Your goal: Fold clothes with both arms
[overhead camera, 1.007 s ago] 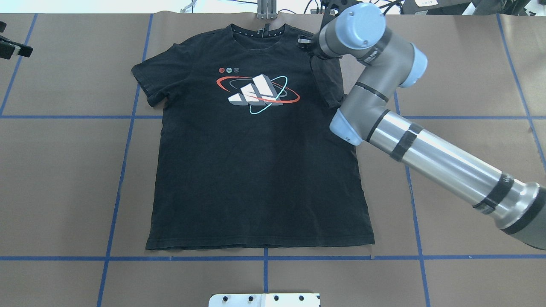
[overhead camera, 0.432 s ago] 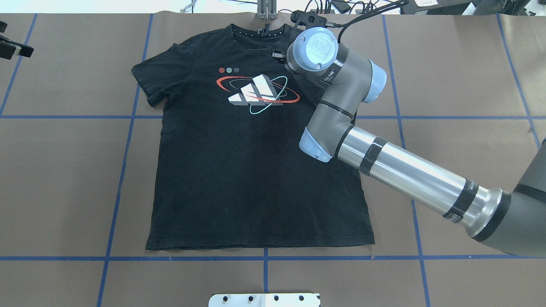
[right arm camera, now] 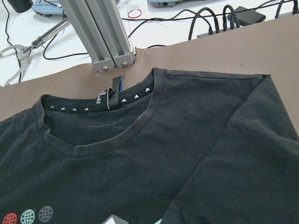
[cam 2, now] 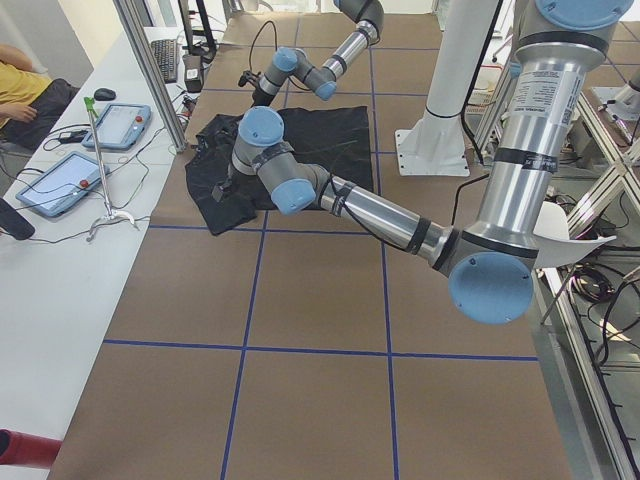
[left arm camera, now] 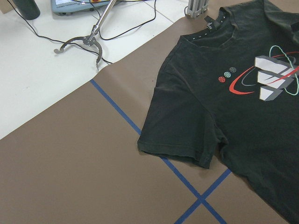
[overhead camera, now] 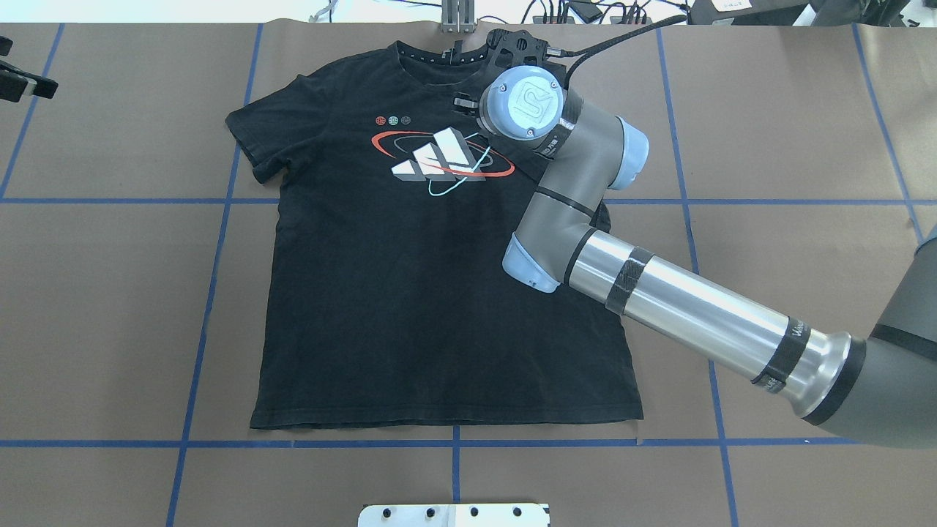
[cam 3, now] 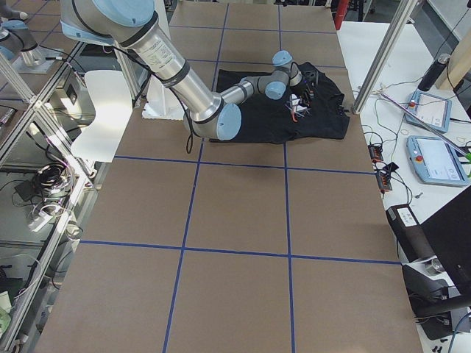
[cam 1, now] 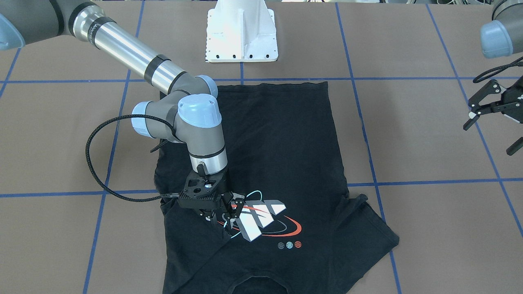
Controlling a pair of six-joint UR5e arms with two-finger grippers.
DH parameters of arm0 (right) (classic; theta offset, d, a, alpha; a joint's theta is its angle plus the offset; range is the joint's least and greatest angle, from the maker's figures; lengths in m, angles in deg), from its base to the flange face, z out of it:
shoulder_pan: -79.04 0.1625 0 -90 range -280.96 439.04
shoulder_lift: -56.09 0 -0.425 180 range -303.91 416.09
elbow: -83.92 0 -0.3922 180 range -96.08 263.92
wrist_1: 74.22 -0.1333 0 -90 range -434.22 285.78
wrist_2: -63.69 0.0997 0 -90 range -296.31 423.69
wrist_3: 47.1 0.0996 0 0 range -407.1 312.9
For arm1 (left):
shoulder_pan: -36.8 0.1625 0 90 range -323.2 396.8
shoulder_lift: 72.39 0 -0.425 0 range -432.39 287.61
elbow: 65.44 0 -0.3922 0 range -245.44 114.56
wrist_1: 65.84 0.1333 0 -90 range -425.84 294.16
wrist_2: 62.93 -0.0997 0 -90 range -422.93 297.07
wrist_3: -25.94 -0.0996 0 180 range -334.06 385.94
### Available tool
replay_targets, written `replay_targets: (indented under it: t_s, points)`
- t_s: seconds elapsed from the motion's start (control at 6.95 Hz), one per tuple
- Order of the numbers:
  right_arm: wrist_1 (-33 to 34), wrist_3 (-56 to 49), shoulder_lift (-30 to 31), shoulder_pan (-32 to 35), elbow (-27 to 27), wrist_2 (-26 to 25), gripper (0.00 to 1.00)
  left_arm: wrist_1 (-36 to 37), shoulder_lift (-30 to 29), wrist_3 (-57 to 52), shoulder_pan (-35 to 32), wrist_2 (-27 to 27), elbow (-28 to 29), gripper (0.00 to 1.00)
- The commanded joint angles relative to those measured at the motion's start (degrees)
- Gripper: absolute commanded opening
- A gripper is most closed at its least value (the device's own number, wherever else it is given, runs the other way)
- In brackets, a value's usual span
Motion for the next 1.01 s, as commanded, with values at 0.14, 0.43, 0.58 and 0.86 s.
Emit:
replay_targets:
  t_s: [0.14, 0.43, 0.58, 0.86]
  points:
    - [9.3, -5.5, 1.9, 7.2, 6.1, 16.3, 1.0, 0.1, -6.8, 7.3, 0.3, -3.2, 8.1, 1.0]
    - [14.8, -14.2, 10.0, 12.4, 17.3, 24.3, 1.0, -5.7, -13.3, 16.6, 5.9, -12.5, 17.9, 1.0]
    - [18.3, -19.2, 14.3, 15.3, 22.7, 27.5, 1.0, -15.2, -14.6, 21.4, 8.7, -14.5, 24.5, 1.0]
    - [21.4, -30.0, 24.8, 21.4, 33.3, 33.5, 1.0, -21.8, -18.5, 28.2, 15.1, -25.6, 33.2, 1.0]
